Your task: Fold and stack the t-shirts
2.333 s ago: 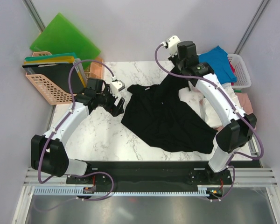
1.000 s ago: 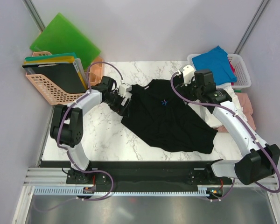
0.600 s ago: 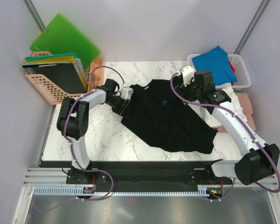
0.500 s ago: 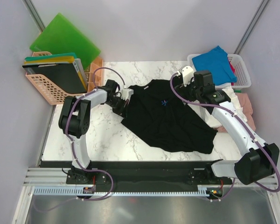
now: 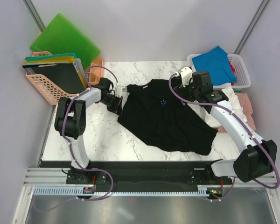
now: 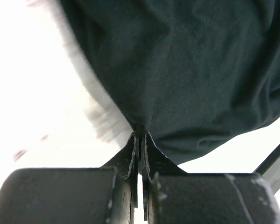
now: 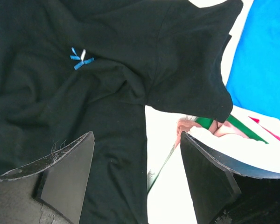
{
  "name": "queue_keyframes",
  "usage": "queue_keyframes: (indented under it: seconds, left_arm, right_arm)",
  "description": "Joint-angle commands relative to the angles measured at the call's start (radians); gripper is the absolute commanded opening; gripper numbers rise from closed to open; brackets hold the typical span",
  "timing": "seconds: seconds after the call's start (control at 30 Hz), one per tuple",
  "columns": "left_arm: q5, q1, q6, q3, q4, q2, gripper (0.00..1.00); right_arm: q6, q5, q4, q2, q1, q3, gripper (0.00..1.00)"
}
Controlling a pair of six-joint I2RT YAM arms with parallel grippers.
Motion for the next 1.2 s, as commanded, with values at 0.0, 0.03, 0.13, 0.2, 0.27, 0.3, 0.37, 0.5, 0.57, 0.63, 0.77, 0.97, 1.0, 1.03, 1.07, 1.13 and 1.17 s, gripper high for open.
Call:
queue_keyframes:
  seconds: [0.0, 0.03, 0.13, 0.2, 0.27, 0.3, 0.37, 0.5, 0.57, 0.63, 0.77, 0.97, 1.0, 1.03, 1.07, 1.13, 1.17]
  left_arm:
    - [-0.018, 0.091, 0.017, -0.029, -0.018, -0.089, 0.02]
    - [-0.009, 0.131, 0.022, -0.038, -0.021, -0.112, 0.02]
    - [0.02, 0.208, 0.043, -0.074, -0.027, -0.173, 0.02]
    - [0.045, 0.275, 0.059, -0.098, -0.03, -0.207, 0.02]
    - [0.061, 0.308, 0.079, -0.117, -0.041, -0.248, 0.02]
    - [0.063, 0.338, 0.088, -0.121, -0.044, -0.259, 0.02]
    - [0.075, 0.367, 0.108, -0.126, -0.067, -0.276, 0.02]
    - [0.123, 0.456, 0.145, -0.137, -0.091, -0.299, 0.02]
    - [0.131, 0.458, 0.163, -0.15, -0.096, -0.304, 0.02]
    - [0.138, 0.46, 0.177, -0.166, -0.095, -0.322, 0.04]
    - [0.143, 0.458, 0.204, -0.212, -0.088, -0.374, 0.44]
    - [0.105, 0.458, 0.237, -0.259, -0.067, -0.495, 0.75]
    - [0.094, 0.46, 0.241, -0.264, -0.067, -0.514, 0.75]
    - [0.08, 0.46, 0.244, -0.269, -0.065, -0.532, 0.76]
    - [0.077, 0.46, 0.251, -0.273, -0.065, -0.567, 0.76]
    - [0.062, 0.458, 0.252, -0.279, -0.061, -0.601, 0.76]
    - [0.06, 0.46, 0.252, -0.284, -0.059, -0.624, 0.77]
  right_arm:
    - [0.0, 0.013, 0.029, -0.014, -0.001, -0.012, 0.81]
    - [0.0, 0.013, 0.027, -0.014, -0.001, -0.012, 0.81]
    - [0.0, 0.014, 0.027, -0.015, -0.001, -0.016, 0.81]
    - [-0.001, 0.017, 0.03, -0.014, -0.003, -0.021, 0.81]
    - [-0.004, 0.032, 0.029, -0.005, 0.0, -0.024, 0.81]
    - [-0.007, 0.036, 0.03, -0.002, -0.001, -0.025, 0.81]
    - [-0.012, 0.051, 0.032, 0.008, 0.0, -0.025, 0.81]
    - [-0.033, 0.065, 0.023, 0.011, -0.001, -0.033, 0.82]
    - [-0.05, 0.028, -0.026, -0.006, -0.001, -0.035, 0.83]
    - [-0.061, 0.008, -0.077, -0.034, -0.001, -0.036, 0.85]
    - [-0.101, -0.013, -0.212, -0.106, -0.001, -0.059, 0.9]
    - [-0.147, -0.004, -0.443, -0.212, -0.003, -0.119, 0.91]
    - [-0.147, -0.006, -0.456, -0.219, -0.001, -0.13, 0.91]
    - [-0.15, -0.006, -0.469, -0.233, -0.001, -0.14, 0.89]
    - [-0.153, -0.007, -0.486, -0.238, -0.003, -0.166, 0.88]
    - [-0.15, -0.047, -0.497, -0.244, -0.003, -0.194, 0.86]
    - [-0.145, -0.084, -0.508, -0.241, -0.004, -0.22, 0.85]
